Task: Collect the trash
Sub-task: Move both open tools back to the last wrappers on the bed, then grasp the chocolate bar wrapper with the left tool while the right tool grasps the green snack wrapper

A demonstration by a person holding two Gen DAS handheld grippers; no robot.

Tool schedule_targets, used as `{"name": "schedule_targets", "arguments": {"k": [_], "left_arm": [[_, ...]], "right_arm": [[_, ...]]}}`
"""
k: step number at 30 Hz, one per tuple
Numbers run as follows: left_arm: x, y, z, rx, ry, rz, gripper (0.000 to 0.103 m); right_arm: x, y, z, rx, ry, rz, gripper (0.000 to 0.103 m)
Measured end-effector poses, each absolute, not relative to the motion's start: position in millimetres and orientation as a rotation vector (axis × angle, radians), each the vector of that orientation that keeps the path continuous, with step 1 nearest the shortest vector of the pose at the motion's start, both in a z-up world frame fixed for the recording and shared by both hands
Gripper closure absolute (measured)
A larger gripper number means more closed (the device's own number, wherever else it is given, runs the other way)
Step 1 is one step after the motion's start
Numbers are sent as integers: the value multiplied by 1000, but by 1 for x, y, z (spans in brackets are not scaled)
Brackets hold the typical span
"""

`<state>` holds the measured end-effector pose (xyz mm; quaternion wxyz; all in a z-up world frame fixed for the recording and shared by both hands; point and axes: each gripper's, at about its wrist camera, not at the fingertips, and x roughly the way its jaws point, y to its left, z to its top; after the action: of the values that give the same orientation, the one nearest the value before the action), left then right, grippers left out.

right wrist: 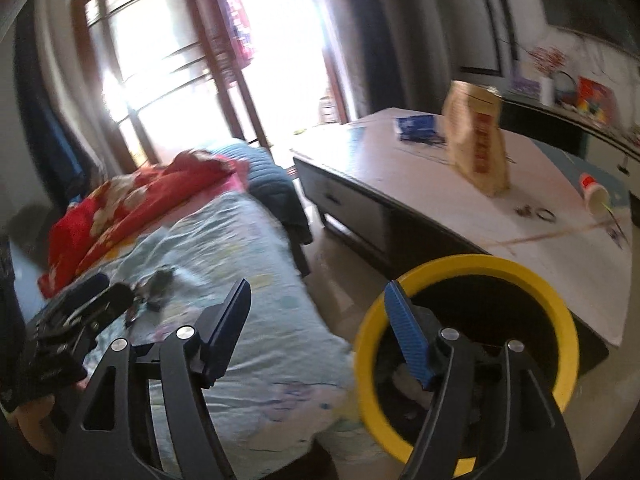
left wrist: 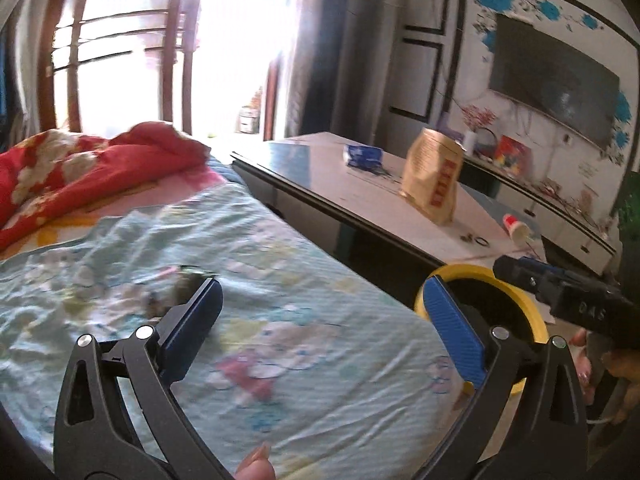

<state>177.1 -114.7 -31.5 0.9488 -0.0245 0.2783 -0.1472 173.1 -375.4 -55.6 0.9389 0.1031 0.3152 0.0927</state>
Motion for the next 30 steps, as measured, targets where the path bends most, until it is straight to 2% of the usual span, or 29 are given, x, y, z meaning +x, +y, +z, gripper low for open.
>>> {"name": "schedule_targets", "arguments": {"k": [19, 20, 24, 30], "left_arm": [[184, 11, -60, -191, 674, -83, 11], [185, 17, -64, -197, 696, -82, 12], [190, 27, -79, -222, 755, -103, 35], [197, 28, -96, -254, 810, -168, 55]], "right_arm": [[217, -243, -54, 129, 747, 480, 34], [223, -234, -56, 125, 761, 493, 34], [243, -209, -65, 113, 798, 533, 35], [277, -180, -79, 97, 861, 551, 35]]}}
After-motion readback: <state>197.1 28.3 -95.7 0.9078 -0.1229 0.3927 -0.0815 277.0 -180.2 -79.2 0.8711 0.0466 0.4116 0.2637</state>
